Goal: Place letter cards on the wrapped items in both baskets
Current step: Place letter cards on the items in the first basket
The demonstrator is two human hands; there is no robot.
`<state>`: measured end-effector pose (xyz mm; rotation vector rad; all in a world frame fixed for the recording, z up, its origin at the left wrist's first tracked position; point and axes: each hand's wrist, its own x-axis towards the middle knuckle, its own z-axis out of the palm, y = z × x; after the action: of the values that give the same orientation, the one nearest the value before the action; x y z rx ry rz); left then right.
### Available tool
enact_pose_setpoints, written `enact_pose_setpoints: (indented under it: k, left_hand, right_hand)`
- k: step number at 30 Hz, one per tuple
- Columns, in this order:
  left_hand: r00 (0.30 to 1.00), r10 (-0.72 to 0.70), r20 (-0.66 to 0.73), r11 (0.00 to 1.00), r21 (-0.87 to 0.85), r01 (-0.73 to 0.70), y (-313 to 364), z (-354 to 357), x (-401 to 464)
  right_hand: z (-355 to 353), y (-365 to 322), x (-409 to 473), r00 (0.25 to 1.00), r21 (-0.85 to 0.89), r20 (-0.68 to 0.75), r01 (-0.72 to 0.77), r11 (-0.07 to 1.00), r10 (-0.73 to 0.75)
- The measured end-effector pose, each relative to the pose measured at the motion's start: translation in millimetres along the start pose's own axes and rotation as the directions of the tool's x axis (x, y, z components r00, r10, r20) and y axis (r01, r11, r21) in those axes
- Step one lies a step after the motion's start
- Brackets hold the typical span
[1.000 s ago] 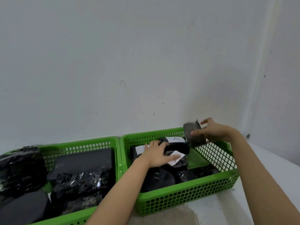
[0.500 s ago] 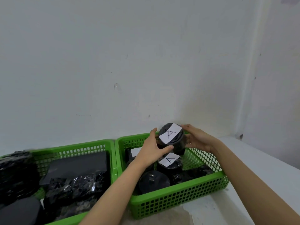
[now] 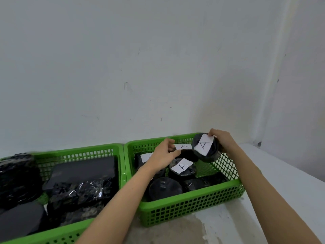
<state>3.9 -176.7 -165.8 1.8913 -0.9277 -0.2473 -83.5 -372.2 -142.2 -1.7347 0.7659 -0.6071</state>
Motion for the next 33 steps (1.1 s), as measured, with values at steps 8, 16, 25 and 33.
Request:
enact_pose_setpoints:
  k: [8,16,25,33]
  left_hand:
    - [0.939,-0.004,0.345,0.897,0.416,-0.149,-8,5,-6]
    - [0.934,0.022,0.357,0.834,0.509,-0.214,-16,5,0]
    - [0.931,0.028,0.365,0.843,0.492,-0.218,-19,5,2]
    - [0.928,0.021,0.372,0.842,0.493,-0.217,-21,5,3]
  right_hand:
    - [7,12,1,0.983,-0.477,0.133,-0.048,0.878,0.126]
    - [19,7,-6,0.959,-0.669,0.285,0.192,0.719,0.009]
    - [5,11,-3,0.894,-0.527,0.397,0.036,0.849,0.208]
    - [11,17,-1,0.877,-0.743,0.415,0.174,0.647,0.241]
